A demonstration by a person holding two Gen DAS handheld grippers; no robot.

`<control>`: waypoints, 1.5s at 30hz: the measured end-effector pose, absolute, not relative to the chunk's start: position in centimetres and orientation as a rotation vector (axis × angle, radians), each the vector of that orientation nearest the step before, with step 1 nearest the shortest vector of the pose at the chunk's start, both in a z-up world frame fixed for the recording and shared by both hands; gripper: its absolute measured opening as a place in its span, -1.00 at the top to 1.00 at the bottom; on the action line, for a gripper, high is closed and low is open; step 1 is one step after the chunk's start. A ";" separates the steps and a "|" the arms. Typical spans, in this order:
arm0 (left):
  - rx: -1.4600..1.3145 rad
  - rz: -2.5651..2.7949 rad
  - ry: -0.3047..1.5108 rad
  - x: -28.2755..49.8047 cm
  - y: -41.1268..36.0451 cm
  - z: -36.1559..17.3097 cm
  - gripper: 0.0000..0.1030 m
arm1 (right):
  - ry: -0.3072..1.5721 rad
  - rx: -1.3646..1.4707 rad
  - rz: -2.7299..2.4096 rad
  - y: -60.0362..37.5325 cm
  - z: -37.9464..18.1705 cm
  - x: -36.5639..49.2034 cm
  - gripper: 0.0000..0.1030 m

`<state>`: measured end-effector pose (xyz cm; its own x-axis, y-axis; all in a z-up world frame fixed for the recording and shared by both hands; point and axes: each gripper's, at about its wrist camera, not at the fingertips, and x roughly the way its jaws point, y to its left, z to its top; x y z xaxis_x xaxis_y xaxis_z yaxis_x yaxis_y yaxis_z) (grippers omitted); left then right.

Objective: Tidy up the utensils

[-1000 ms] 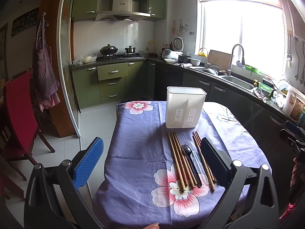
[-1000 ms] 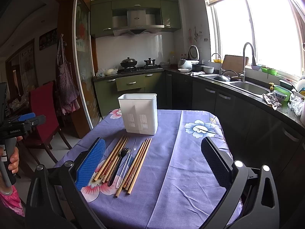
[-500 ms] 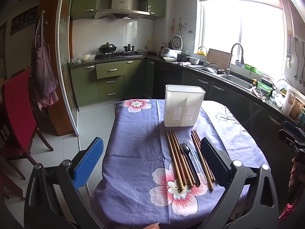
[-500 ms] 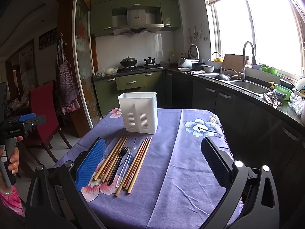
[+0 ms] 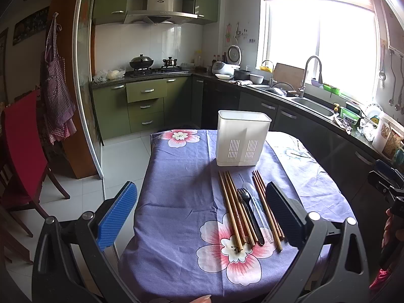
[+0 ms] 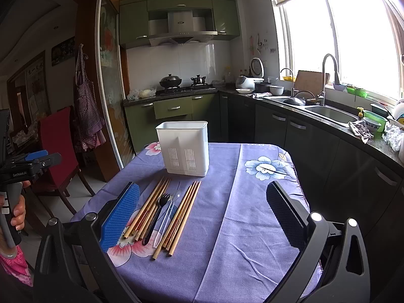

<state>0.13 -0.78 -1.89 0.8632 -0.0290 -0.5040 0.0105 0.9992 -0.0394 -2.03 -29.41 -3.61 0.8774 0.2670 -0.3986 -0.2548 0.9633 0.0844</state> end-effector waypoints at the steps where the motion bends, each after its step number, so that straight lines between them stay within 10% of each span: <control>1: -0.036 -0.021 0.530 0.1 -0.8 -1.9 -0.88 | 0.421 0.029 0.272 -29.4 -3.6 -2.0 -0.93; 45: -0.031 -0.020 0.540 0.7 -1.0 -2.1 -0.88 | 0.434 0.030 0.277 -29.1 -4.7 -1.5 -0.93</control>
